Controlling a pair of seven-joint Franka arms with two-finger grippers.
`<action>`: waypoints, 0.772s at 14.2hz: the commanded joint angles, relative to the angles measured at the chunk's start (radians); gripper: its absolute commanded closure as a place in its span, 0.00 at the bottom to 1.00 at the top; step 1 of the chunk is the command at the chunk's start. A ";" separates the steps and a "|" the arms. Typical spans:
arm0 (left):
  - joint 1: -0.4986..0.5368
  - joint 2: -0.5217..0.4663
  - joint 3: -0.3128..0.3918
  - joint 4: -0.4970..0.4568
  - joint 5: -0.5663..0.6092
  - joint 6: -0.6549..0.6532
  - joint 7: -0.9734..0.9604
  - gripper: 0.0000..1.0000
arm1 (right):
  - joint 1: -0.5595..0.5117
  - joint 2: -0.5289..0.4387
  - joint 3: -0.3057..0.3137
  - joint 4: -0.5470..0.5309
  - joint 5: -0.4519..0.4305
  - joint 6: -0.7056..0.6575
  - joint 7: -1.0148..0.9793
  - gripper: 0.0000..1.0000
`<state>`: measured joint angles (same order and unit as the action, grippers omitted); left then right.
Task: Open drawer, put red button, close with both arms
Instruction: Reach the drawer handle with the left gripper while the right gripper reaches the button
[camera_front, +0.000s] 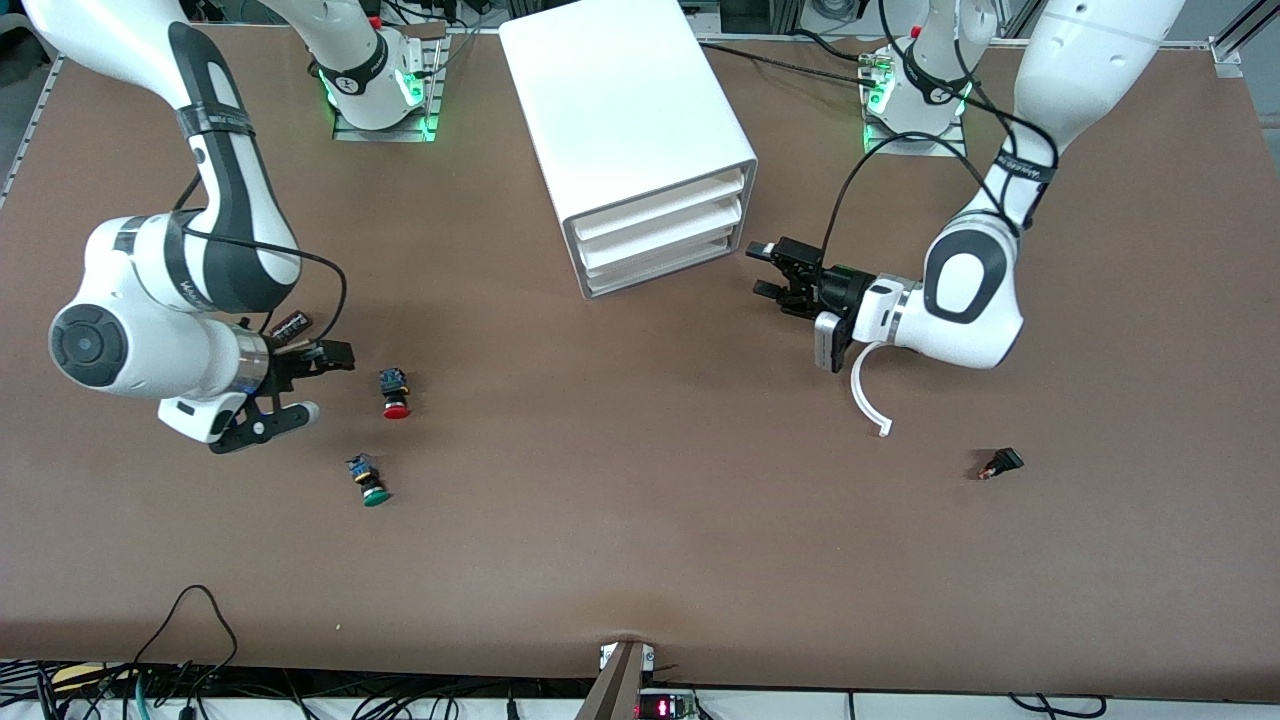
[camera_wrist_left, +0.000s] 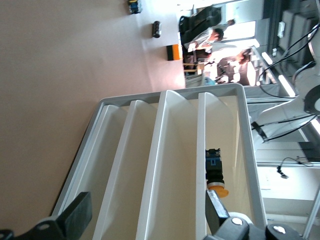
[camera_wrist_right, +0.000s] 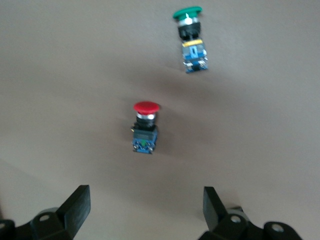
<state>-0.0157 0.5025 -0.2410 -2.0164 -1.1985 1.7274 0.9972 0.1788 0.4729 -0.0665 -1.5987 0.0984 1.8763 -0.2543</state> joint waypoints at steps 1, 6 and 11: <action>0.002 0.071 -0.036 -0.005 -0.088 -0.014 0.101 0.04 | 0.014 0.021 -0.003 -0.039 0.014 0.094 0.047 0.00; -0.004 0.105 -0.063 -0.034 -0.130 -0.034 0.118 0.14 | 0.016 0.019 -0.003 -0.159 0.014 0.272 0.049 0.00; -0.007 0.119 -0.093 -0.068 -0.153 -0.034 0.120 0.31 | 0.016 0.012 0.020 -0.306 0.015 0.458 0.056 0.00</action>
<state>-0.0249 0.6245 -0.3325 -2.0641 -1.3210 1.7022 1.0876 0.1943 0.5127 -0.0532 -1.8358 0.0995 2.2748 -0.2087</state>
